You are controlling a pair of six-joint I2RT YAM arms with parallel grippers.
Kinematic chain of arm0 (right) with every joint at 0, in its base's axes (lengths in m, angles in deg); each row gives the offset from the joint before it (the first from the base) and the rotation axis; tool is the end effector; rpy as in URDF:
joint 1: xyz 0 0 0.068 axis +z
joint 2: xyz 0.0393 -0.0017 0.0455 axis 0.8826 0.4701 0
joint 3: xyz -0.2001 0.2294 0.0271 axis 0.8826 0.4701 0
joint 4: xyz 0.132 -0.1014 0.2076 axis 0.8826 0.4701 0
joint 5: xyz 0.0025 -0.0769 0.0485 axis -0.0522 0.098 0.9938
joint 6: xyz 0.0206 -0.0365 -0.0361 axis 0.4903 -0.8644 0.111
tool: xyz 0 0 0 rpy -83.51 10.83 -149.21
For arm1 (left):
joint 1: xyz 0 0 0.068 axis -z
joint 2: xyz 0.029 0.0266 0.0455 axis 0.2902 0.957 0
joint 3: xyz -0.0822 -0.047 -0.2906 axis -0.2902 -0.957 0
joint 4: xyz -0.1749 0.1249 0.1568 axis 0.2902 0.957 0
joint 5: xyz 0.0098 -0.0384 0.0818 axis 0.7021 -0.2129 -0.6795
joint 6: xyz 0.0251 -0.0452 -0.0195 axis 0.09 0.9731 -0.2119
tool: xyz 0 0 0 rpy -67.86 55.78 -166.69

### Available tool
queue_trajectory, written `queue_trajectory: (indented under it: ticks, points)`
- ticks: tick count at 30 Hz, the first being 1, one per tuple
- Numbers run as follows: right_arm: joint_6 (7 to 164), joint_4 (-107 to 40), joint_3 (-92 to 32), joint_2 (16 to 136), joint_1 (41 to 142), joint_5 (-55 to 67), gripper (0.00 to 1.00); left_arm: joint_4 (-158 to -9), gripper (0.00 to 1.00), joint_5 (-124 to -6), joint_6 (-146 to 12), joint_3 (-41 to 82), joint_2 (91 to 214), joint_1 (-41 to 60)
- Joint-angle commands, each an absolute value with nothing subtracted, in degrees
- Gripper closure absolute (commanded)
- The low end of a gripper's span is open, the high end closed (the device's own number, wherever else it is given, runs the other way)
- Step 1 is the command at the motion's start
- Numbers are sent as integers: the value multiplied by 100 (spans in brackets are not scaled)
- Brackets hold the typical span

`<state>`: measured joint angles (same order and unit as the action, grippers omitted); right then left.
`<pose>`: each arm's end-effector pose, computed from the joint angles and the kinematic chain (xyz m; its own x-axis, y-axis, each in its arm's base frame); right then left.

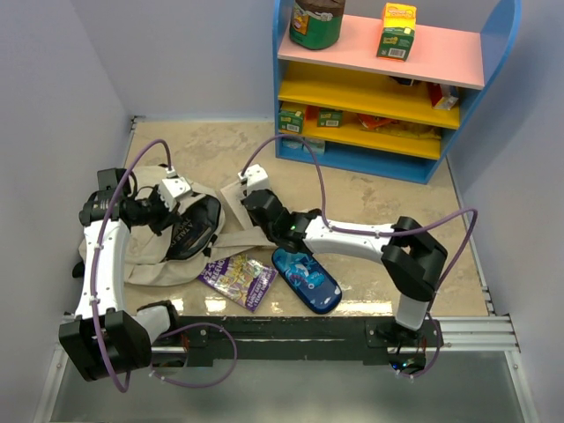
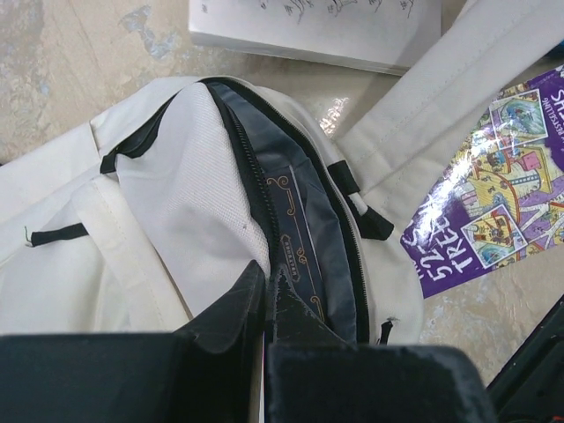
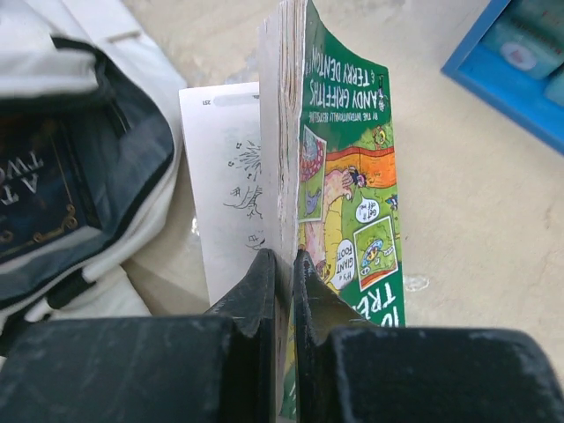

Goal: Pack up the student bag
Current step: Pick up the book from the center of the board, then place the book in the student bag.

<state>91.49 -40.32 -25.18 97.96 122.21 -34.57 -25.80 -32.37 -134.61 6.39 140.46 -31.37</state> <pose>0.2291 0.3596 0.2737 -0.3183 -0.1897 -0.9288 -0.4255 0.9041 -0.0388 0.1892 0.0235 0.3266 -0.3709 0.5553 -0.7444 0.7708 0.6312 0.0867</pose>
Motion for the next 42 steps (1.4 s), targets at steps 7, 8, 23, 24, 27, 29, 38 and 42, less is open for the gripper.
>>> queue_trajectory:
  ticks: [7,8,23,24,27,29,38,42]
  points:
    - [8632,-4076,-3255,8726,12216,-3869,100,-3045,100,-2760,-13205,545,13979,-3172]
    - [8597,-4058,-3238,8655,12242,-3791,100,-3089,100,-2760,-13170,545,13997,-3172]
    - [8280,-4102,-3132,8188,12761,-2191,100,-3555,100,-2680,-12520,835,13971,-3172]
    - [8306,-4041,-3123,8232,12770,-2138,100,-3625,100,-2707,-12432,835,13927,-3172]
    - [8394,-3734,-3123,8337,12805,-1830,100,-3932,100,-2803,-12124,783,13777,-3164]
    - [8508,-3514,-3028,8373,12866,-1830,100,-4161,100,-2891,-11930,695,13672,-3172]
    - [8851,-4128,-2508,8794,12990,-1189,100,-3925,100,-2664,-12114,694,13619,-3164]
    - [8711,-4172,-2806,9216,13025,-1083,100,-3477,100,-2470,-12562,826,13680,-3172]
